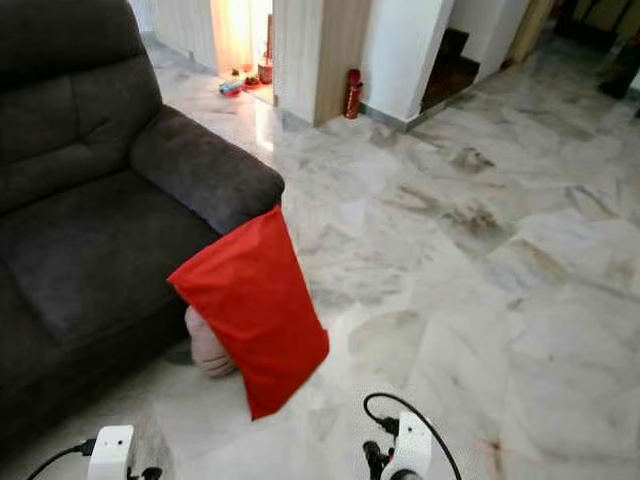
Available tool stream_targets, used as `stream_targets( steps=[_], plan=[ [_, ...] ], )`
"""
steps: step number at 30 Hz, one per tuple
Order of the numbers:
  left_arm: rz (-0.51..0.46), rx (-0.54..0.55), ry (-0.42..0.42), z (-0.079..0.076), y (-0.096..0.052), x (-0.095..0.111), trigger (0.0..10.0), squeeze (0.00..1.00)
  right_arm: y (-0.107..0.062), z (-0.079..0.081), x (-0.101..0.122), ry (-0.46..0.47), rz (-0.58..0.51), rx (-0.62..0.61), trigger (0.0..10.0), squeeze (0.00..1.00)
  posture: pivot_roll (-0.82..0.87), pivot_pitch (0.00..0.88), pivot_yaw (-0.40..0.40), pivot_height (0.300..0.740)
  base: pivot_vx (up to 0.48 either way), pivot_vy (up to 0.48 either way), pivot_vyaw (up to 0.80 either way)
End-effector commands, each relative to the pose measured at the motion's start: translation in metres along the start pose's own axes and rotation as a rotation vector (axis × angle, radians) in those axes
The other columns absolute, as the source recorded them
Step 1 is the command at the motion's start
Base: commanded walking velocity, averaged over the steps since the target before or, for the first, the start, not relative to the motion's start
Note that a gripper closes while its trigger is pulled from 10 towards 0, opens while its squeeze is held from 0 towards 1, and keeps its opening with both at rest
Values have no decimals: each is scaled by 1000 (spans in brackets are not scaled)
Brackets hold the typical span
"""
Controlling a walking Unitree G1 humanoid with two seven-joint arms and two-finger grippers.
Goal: Move the pillow to the sofa from floor
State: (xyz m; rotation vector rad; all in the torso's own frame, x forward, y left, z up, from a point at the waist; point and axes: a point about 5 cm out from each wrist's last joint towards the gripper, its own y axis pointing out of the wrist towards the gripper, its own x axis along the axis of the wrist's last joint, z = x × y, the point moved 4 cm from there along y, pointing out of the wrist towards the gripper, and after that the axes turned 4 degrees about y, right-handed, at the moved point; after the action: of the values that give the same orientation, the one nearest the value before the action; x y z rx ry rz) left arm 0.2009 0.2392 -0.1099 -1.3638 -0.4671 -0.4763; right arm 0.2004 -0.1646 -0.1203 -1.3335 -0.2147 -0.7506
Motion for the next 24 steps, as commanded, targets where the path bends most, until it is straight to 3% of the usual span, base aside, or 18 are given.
stream_targets(
  steps=[1,6,16,24],
  plan=[
    [6,-14,2,-6,0,-1,10000,0,0,-4,4,-7,-12,-8,10000,0,-38,0,-47,740,0,0,0],
    [-10,-8,1,-10,2,8,10000,0,0,-2,4,-44,-11,3,10000,0,-35,0,-47,740,57,0,202],
    [-31,-11,4,-19,6,27,10000,0,0,4,1,-44,-2,46,10000,0,-36,0,-48,740,301,0,789],
    [-45,-9,-5,-22,7,36,10000,0,0,4,1,-14,0,47,10000,0,-33,0,-51,740,279,0,0]
  ],
)
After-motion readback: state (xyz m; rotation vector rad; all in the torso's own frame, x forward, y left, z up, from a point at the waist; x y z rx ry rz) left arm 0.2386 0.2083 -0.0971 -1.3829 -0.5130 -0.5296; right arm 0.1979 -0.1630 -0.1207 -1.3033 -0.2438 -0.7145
